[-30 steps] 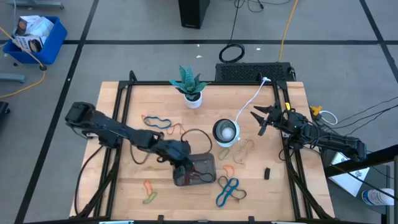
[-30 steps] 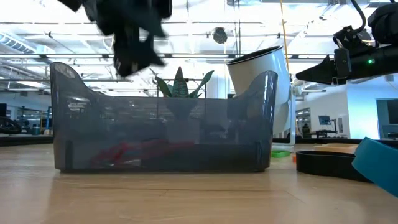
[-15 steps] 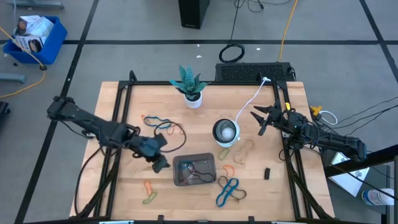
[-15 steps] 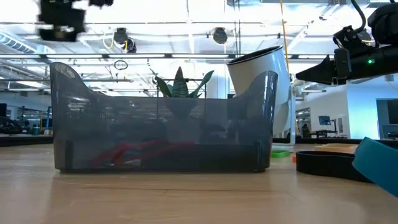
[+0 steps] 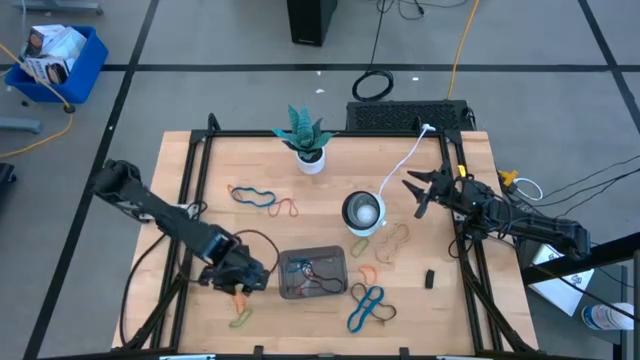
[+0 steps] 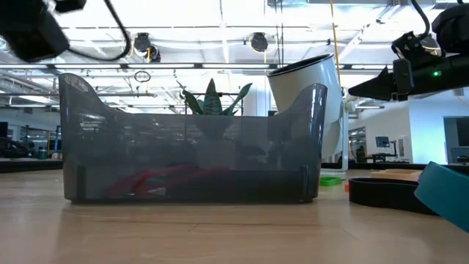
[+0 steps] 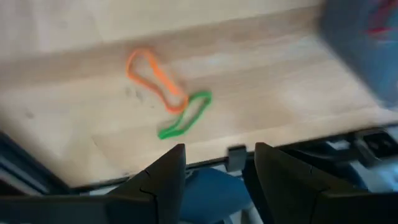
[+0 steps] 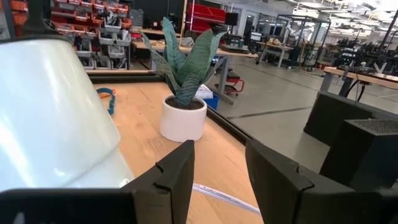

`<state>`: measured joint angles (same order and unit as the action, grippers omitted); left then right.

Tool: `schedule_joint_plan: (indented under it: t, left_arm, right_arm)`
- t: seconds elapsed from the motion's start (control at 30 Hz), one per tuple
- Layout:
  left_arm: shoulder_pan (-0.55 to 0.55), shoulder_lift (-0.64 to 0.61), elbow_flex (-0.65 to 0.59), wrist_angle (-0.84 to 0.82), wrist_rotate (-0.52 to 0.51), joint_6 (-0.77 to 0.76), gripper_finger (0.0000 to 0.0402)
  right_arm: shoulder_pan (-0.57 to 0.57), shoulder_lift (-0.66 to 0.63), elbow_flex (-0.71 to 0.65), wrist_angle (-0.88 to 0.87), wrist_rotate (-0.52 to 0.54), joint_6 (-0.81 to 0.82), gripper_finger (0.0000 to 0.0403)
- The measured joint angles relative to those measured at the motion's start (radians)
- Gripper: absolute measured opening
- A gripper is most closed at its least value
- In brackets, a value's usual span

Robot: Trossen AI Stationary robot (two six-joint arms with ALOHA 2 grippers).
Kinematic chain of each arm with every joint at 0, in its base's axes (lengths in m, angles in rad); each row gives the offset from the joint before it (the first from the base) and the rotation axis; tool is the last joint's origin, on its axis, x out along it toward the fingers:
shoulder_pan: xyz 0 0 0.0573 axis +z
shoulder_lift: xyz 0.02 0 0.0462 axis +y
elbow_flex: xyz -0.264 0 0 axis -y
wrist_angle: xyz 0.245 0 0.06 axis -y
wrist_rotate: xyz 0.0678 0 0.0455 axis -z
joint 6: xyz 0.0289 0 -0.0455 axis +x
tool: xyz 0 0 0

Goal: Pick and place rubber bands into bin
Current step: Put the bottom left orange rubber band into the gray bin

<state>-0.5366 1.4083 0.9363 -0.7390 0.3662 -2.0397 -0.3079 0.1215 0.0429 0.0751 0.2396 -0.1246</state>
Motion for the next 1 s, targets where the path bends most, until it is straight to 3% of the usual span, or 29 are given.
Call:
schedule_joint_plan:
  t: [0.5, 1.0]
  left_arm:
    - [-0.025, 0.151, -0.016, 0.051, -0.001, -0.057, 0.0198]
    - [-0.044, 0.159, -0.21, 0.319, 0.014, -0.144, 0.0198]
  right_arm:
    - [0.0, 0.079, 0.0, 0.0, 0.0, 0.005, 0.0141]
    - [0.0, 0.094, 0.0, 0.023, -0.002, 0.06, 0.0141]
